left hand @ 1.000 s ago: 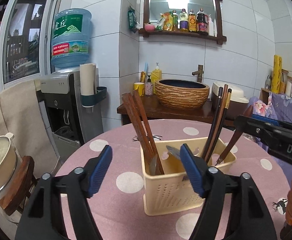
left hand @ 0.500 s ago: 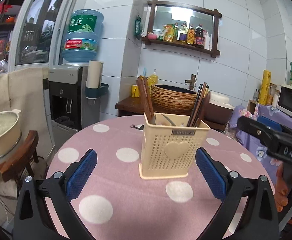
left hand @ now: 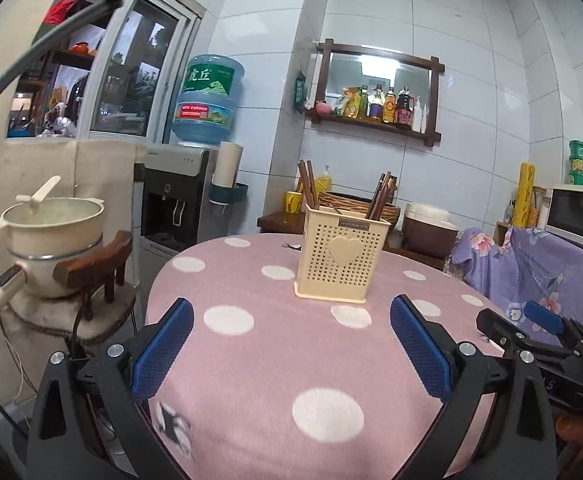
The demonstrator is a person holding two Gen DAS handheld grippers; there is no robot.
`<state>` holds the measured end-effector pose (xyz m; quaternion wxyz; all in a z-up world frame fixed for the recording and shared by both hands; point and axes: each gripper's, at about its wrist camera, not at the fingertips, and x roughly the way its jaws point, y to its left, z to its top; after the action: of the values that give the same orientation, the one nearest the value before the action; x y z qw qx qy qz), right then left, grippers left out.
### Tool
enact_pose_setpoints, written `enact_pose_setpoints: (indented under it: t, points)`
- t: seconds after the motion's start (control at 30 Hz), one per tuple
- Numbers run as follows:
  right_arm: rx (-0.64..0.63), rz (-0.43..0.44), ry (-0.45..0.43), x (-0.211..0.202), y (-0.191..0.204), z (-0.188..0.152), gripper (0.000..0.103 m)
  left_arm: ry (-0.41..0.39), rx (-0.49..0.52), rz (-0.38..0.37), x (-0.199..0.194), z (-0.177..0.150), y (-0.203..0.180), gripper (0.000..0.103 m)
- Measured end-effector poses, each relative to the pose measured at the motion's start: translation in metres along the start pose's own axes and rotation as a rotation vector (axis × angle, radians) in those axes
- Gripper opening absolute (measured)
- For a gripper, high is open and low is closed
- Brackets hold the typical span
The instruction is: Organize utensils
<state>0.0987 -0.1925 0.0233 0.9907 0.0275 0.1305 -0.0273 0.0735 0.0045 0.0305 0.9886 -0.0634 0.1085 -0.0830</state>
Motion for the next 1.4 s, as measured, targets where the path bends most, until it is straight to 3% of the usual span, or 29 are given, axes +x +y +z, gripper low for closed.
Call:
enact_pose_setpoints:
  t: [0.13, 0.3, 0.57, 1.4]
  points:
    - [-0.052, -0.055, -0.024, -0.032, 0.006, -0.042, 0.097, -0.015, 0.068, 0.049, -0.020, -0.032, -0.005, 0.098]
    - [-0.058, -0.040, -0.005, -0.056, 0.006, -0.071, 0.097, 0.044, 0.021, 0.002, -0.030, -0.053, -0.001, 0.098]
    - [-0.007, -0.022, 0.001, -0.067, -0.001, -0.073, 0.097, 0.004, 0.033, 0.009, -0.048, -0.057, -0.005, 0.098]
    - [-0.002, -0.010, 0.003, -0.071, 0.000, -0.073, 0.097, 0.004, 0.026, 0.014, -0.054, -0.063, -0.004, 0.098]
